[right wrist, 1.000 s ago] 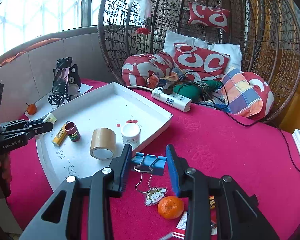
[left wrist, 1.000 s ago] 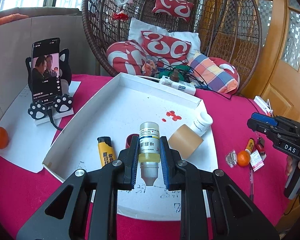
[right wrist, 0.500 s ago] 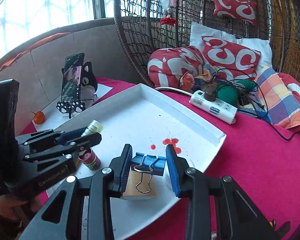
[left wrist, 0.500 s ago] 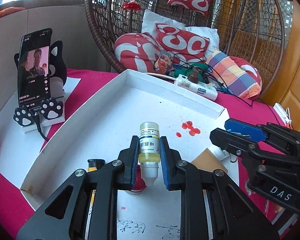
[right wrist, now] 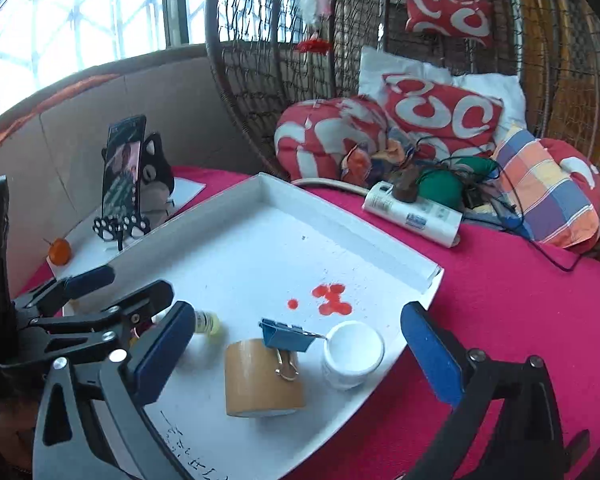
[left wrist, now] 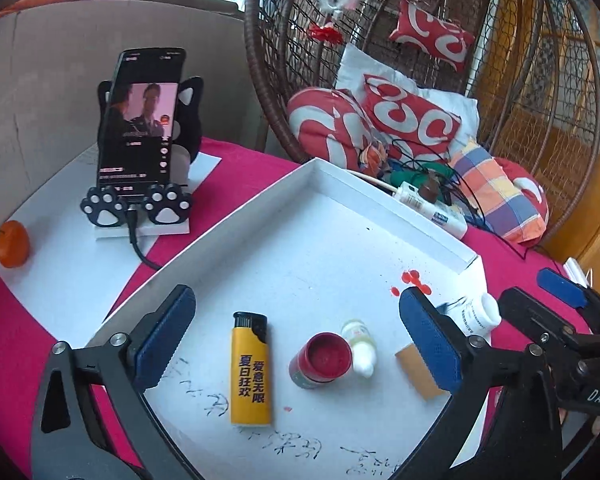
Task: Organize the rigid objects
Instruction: 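Carry the dropper bottle and binder clip into the white tray and open both grippers, then move the left gripper to the black pen while the right approaches the BL medicine box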
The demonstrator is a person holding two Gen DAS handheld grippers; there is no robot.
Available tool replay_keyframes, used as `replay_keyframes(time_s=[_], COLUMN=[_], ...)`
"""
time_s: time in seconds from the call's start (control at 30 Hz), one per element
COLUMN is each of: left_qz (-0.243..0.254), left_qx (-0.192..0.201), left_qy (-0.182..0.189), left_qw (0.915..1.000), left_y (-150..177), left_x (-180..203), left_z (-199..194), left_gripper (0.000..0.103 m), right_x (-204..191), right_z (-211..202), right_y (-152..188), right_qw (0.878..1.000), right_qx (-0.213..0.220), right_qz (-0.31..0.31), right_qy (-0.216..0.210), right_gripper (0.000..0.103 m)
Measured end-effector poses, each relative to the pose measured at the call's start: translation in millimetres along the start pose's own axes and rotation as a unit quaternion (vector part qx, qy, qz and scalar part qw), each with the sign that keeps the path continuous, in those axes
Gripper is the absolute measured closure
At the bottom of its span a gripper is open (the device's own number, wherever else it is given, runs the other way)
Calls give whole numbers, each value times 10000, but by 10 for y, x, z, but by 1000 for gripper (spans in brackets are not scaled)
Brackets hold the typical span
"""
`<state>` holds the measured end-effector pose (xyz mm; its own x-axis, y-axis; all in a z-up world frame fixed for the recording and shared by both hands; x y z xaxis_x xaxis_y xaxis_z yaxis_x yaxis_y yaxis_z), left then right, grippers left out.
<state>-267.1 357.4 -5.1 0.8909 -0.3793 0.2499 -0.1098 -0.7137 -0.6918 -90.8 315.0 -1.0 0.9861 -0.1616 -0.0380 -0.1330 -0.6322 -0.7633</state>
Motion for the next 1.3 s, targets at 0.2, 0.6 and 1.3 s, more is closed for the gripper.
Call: replay_keyframes(time_s=[0.2,0.6,1.3], left_qz=[8,702,1804], left_qx=[224,-69,-459], left_qy=[166,648,1064], left_qw=[9996,9954,9768], left_y=[96,526,1020], left_x=[132,759,1463], left_z=[-362,-523,-602], left_gripper=[0,0,0], right_x=[244,456,738], right_z=[-348,-628,-814], right_y=[131,424,530], right_qw=[9982,9970,9947], right_qx=[-105,-191,-20], right_qz=[63,221,547], right_qy=[582,724,869], right_gripper=[0,0,0])
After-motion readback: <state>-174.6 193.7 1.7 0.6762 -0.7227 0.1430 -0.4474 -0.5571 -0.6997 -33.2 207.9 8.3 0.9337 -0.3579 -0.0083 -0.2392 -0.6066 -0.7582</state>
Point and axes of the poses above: each gripper's, at about its wrist camera, not at the fingertips, and z roughly the way its jaws point, x to its right, y to its underside, the point moved 9 cm from there along z, roughly the way its jaws point, and after that the axes turned 6 degrees about -x, right-handed, at the moved point
